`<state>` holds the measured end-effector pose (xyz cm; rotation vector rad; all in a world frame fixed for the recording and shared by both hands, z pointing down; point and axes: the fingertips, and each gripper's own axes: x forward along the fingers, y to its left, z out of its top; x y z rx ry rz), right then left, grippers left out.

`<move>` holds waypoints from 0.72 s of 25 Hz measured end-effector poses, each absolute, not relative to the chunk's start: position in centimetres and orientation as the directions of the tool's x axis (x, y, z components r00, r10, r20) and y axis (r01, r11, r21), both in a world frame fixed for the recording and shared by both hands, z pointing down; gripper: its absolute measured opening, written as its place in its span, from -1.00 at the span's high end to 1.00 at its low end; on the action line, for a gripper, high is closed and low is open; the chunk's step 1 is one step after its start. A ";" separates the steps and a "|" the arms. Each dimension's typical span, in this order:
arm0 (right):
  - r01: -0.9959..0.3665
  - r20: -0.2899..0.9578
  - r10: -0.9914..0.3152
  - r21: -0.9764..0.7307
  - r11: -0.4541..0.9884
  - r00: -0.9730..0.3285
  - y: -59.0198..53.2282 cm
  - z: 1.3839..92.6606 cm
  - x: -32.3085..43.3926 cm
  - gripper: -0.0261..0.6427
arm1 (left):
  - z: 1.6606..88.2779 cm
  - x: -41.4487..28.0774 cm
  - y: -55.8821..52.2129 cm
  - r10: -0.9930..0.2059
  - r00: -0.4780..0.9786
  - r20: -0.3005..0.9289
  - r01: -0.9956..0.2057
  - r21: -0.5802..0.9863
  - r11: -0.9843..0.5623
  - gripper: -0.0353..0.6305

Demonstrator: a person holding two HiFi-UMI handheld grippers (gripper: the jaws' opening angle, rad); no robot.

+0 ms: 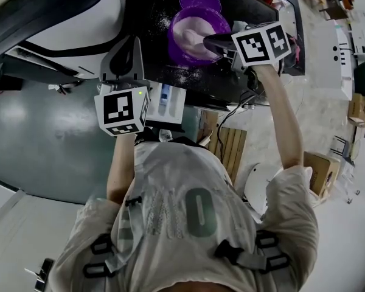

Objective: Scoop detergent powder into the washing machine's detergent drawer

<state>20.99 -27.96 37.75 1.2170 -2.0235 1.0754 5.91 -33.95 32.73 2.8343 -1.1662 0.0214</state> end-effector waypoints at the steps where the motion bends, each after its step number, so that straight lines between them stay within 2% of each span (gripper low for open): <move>1: -0.884 0.739 -0.484 -0.402 0.240 -0.468 -28.0 37.5 21.1 0.89 | 32.6 6.0 -33.9 -0.701 0.712 0.041 -0.702 0.064 -0.709 0.83; 6: -0.748 0.555 -0.618 -0.658 0.084 -0.557 -27.9 35.5 21.9 0.89 | 31.7 6.7 -33.7 -0.691 0.722 0.033 -0.692 0.048 -0.720 0.83; 10: -0.665 0.439 -0.717 -0.745 0.045 -0.541 -27.7 34.3 22.9 0.89 | 31.0 7.6 -33.5 -0.677 0.736 0.026 -0.677 0.029 -0.735 0.83; 18: -0.332 0.097 -0.901 -0.942 0.054 -0.423 -25.1 32.3 24.3 0.89 | 29.9 10.4 -32.2 -0.627 0.779 0.018 -0.627 -0.014 -0.779 0.83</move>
